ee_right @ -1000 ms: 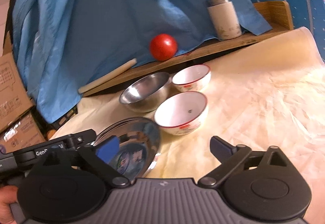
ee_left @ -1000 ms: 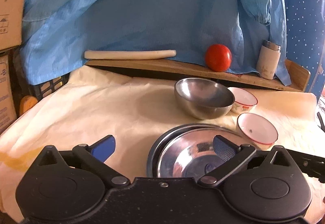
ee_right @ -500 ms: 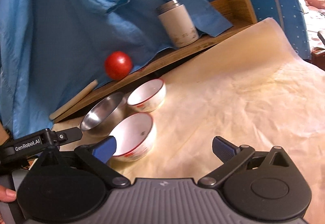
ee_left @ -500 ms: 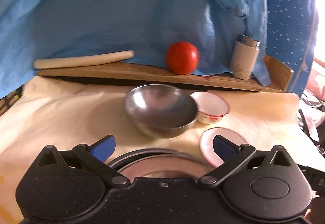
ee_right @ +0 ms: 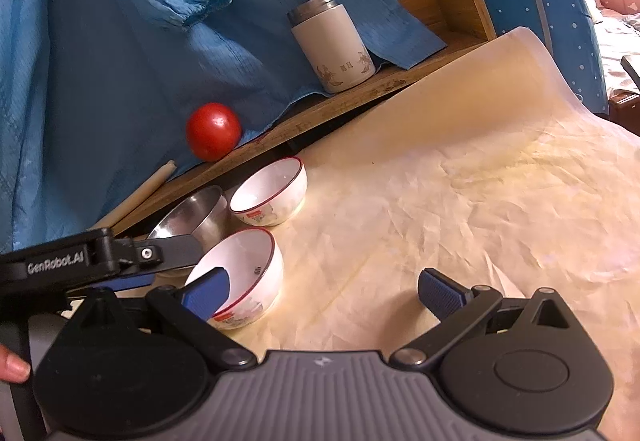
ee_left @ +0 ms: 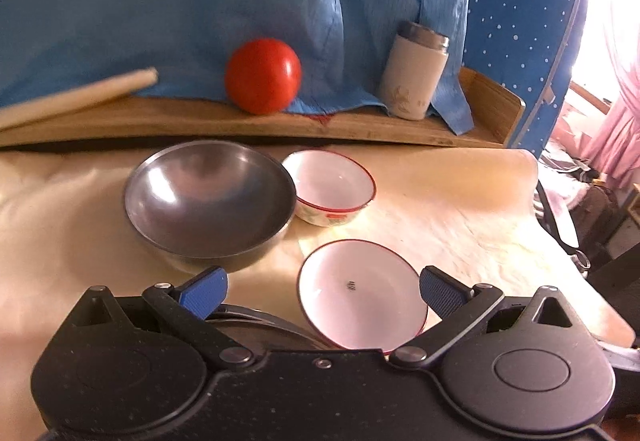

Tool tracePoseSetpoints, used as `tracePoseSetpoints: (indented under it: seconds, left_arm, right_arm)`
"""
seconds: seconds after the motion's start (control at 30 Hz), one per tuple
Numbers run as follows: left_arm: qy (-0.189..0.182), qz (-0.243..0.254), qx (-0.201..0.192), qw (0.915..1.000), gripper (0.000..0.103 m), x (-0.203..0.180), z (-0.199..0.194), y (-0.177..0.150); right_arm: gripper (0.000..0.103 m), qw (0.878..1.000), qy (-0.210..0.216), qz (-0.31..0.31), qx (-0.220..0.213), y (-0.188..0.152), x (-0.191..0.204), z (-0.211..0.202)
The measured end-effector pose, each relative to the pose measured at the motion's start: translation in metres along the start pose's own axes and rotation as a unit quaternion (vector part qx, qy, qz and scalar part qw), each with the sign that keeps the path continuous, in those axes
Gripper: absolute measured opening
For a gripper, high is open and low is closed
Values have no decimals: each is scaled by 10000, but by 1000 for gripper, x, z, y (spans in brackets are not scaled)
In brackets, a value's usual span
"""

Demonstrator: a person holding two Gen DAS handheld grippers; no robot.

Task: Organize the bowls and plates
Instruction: 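Move the open left tool to the rim of the red-rimmed white bowl, then close the left tool on the bowl rim while the right tool grips it too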

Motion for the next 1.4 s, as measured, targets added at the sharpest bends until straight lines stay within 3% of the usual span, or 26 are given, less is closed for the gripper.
tracePoseSetpoints:
  seconds: [0.1,0.27,0.57,0.97,1.4]
  left_arm:
    - [-133,-143,136,9997,98,2,6,1]
    - [-179,-293,297,9990,80,8,12,1]
    - [-174,-447,366,9982,67,12,19,-1]
    - [-218,-438,481,9976,35,10,29,-8]
    - [-100,-390,320,9987,16,13,23,-10]
  right_arm:
    - [102,10000,28,-16,7,-1,3,2]
    - [102,9999,108,-53,34,-2,10,7]
    - [97,9996,222,-118,86,-5,25,18]
    - [77,9997,173,-147,133,-6,27,24]
    - [48,9992,338,-86,210,-12,32,24]
Point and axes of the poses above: each gripper's, at about its wrist camera, not at the fingertips, and z roughly the way its jaws point, x to its left, y to its top, the point moved 10 cm from there along z, roughly the way its jaws point, and after that the axes turned 3 degrees about -z, right-handed, at the moved point
